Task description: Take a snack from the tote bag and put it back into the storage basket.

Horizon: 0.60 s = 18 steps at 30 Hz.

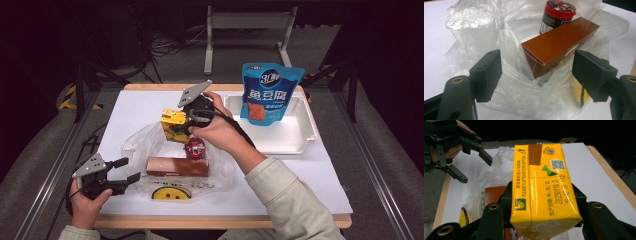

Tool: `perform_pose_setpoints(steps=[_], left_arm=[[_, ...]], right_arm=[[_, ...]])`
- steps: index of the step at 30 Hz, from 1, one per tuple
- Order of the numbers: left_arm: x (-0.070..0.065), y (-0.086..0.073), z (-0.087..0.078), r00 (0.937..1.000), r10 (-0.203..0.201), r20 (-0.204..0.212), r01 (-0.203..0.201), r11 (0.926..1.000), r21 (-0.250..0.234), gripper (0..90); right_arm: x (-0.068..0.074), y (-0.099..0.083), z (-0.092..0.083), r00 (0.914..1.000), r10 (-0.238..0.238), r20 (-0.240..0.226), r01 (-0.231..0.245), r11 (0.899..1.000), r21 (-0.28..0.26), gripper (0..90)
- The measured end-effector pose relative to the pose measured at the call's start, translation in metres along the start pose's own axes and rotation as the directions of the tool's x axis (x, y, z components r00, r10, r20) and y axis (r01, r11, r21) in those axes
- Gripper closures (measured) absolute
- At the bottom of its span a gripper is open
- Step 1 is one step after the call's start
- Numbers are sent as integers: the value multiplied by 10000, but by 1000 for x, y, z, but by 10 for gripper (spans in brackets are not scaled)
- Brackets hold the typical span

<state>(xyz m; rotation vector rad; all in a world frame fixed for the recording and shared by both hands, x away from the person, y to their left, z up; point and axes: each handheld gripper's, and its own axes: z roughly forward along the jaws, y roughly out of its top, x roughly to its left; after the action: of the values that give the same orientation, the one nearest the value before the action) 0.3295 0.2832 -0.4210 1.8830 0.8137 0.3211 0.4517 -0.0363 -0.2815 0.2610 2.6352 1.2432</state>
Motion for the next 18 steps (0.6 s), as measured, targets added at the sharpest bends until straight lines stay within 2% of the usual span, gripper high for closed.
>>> perform_pose_setpoints(steps=[9, 18], left_arm=[[1, -1, -1, 9999, 99, 89, -99, 10000, -10, 213], [1, -1, -1, 9996, 135, 256, -135, 9999, -2, 180]], right_arm=[[-13, -8, -28, 9994, 213, 284, -210, 9997, -86, 533], [-24, -16, -46, 9982, 304, 524, -301, 9995, -65, 533]])
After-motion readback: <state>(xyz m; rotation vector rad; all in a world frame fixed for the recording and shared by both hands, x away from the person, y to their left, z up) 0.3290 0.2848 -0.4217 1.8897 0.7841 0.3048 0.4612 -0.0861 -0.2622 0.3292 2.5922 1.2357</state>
